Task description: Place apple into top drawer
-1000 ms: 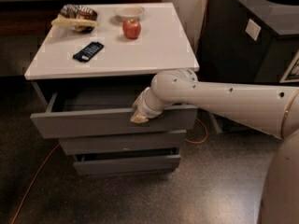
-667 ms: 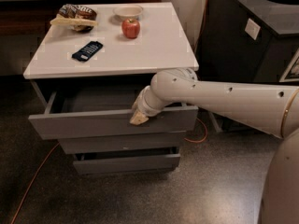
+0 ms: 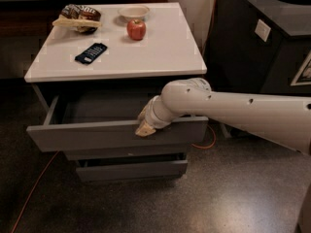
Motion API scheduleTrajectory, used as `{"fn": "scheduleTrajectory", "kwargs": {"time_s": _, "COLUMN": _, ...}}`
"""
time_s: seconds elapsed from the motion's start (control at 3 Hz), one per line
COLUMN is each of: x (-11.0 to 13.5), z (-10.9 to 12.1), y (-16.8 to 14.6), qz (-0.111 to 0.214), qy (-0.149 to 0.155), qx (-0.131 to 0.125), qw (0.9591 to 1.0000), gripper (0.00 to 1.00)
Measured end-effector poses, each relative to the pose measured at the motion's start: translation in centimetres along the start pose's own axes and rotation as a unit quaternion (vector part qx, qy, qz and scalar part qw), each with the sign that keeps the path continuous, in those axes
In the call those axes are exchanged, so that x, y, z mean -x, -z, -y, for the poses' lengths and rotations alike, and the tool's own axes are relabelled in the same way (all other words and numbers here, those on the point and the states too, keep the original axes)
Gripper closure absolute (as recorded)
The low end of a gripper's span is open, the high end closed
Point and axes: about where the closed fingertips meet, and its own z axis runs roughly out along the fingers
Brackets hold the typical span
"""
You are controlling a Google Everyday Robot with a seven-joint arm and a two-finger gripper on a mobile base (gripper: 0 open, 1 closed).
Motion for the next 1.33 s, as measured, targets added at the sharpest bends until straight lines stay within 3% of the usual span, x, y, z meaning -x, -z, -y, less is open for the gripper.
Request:
{"fn": "scheduleTrajectory", "kwargs": {"time_s": 0.33, "x": 0.0, "z": -2.7, "y": 1.1, "qz": 0.015, "qy": -0.01, "qx": 0.005, "qw": 0.9998, "gripper": 1.0}}
{"fn": "scheduleTrajectory", "kwargs": {"time_s": 0.67, "x": 0.0, "z": -2.7, "y": 1.1, "qz": 0.015, "qy": -0.01, "qx": 0.005, "qw": 0.9998, "gripper": 1.0}}
{"fn": "scheduleTrajectory", "kwargs": {"time_s": 1.0, "x": 0.1, "z": -5.5, "y": 2.6, "qz": 0.033, "qy": -0.017, "qx": 0.008, "qw": 0.9993, "gripper": 1.0}}
{"fn": "scheduleTrajectory", "kwargs": {"time_s": 1.33, "x": 0.1, "z": -5.6, "y": 2.6, "qz": 0.033, "qy": -0.017, "qx": 0.009, "qw": 0.9993, "gripper": 0.87}}
